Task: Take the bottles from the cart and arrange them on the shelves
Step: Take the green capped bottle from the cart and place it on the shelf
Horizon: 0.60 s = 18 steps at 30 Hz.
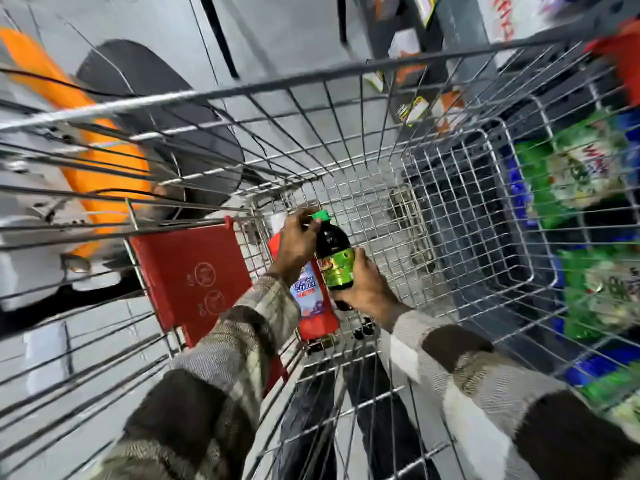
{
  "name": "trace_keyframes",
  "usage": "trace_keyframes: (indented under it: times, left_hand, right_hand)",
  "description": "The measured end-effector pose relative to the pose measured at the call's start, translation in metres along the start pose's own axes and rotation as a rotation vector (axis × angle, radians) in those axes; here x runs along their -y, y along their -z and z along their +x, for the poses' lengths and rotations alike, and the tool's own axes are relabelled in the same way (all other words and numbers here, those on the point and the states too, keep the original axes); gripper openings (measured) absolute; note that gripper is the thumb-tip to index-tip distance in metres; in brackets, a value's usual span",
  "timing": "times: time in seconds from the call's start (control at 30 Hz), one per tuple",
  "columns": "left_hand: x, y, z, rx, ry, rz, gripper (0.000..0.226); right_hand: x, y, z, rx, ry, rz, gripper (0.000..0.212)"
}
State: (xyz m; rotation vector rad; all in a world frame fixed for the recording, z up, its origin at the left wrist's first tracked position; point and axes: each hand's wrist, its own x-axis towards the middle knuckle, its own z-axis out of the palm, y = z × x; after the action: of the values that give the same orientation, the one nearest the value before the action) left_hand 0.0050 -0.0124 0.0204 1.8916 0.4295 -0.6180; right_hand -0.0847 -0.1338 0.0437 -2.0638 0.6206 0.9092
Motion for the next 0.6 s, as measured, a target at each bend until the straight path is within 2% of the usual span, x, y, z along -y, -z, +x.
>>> trace_keyframes:
  times: [0.1, 0.27, 0.4, 0.5, 0.6]
  left_hand:
    - [-0.031, 0.013, -0.019, 0.039, 0.052, -0.197, 0.021]
    - [-0.124, 0.045, -0.08, 0.06, -0.047, -0.45, 0.021]
    - [-0.209, 0.072, -0.14, 0.228, -0.175, -0.516, 0.012]
    - [-0.27, 0.088, -0.184, 0.367, -0.281, -0.509, 0.011]
    - [-0.318, 0.096, -0.223, 0.402, -0.361, -0.467, 0.014]
  right_hand:
    - [0.015, 0.033, -0.023, 0.101, 0.059, 0.092, 0.089]
    - [0.065, 0.105, -0.106, 0.219, 0.141, 0.335, 0.081]
    - [0.088, 0.153, -0.183, 0.226, 0.259, 0.619, 0.071]
    - [0.105, 0.178, -0.24, 0.238, 0.378, 0.825, 0.088]
    - [0.122, 0.193, -0.291, 0.215, 0.483, 0.969, 0.096]
